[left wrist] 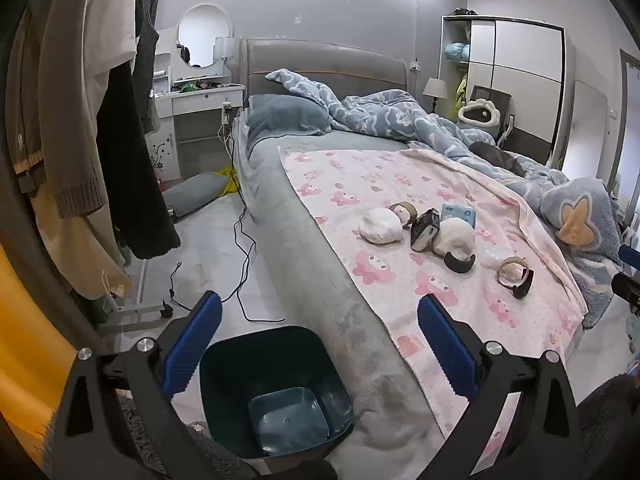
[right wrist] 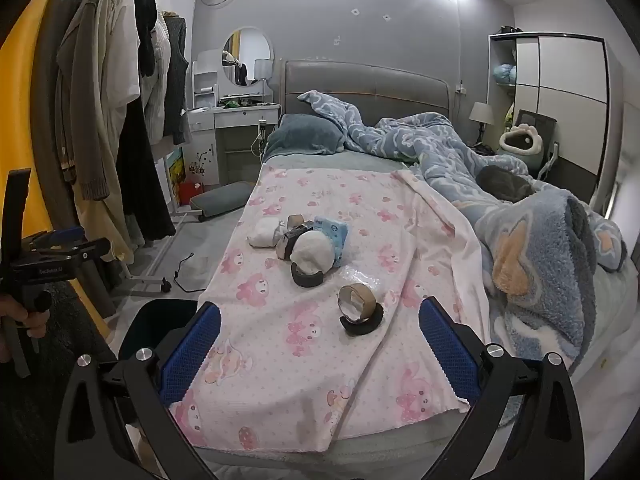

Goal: Collect trash

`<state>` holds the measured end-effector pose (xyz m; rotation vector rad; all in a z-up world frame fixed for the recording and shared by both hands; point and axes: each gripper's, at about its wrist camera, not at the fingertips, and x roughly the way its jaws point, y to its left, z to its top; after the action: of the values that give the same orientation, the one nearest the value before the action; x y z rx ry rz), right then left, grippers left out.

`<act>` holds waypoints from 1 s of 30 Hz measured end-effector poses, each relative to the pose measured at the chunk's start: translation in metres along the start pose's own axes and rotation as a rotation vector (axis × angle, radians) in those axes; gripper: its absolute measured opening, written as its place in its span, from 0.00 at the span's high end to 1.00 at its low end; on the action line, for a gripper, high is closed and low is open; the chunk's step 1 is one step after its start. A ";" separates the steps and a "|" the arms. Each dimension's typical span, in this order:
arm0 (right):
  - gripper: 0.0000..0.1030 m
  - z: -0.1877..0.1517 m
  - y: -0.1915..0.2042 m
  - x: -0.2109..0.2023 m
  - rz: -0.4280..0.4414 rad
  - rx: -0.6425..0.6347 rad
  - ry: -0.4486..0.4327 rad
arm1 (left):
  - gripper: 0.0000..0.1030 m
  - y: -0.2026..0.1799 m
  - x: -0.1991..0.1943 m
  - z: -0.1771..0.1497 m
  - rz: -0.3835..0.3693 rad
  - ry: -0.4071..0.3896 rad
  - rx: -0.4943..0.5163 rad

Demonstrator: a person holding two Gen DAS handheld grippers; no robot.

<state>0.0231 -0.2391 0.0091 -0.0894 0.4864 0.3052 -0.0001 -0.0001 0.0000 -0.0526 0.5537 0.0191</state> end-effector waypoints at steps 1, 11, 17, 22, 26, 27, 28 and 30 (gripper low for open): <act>0.03 0.000 0.000 0.000 0.001 0.001 0.000 | 0.03 0.000 0.000 0.000 0.001 0.003 0.002; 0.03 0.001 -0.002 0.000 0.003 0.006 0.003 | 0.03 0.000 0.000 0.000 0.001 0.000 0.003; 0.03 0.000 -0.003 0.000 0.005 0.008 0.003 | 0.03 0.000 0.000 0.000 0.000 0.001 0.001; 0.03 0.001 -0.003 0.000 0.005 0.010 0.004 | 0.03 0.000 0.000 0.000 -0.001 0.000 0.001; 0.03 0.001 -0.003 0.000 0.007 0.012 0.004 | 0.03 0.000 0.000 0.000 -0.001 0.000 0.000; 0.03 0.001 -0.003 0.000 0.007 0.013 0.004 | 0.03 0.000 0.000 0.000 -0.001 -0.001 0.000; 0.03 0.001 -0.003 0.000 0.007 0.013 0.004 | 0.03 0.000 0.000 0.000 -0.001 -0.001 0.001; 0.03 0.001 -0.004 0.000 0.007 0.013 0.004 | 0.03 0.000 0.000 0.000 -0.001 0.000 0.000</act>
<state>0.0248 -0.2424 0.0097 -0.0754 0.4928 0.3090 0.0001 -0.0002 -0.0001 -0.0524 0.5535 0.0182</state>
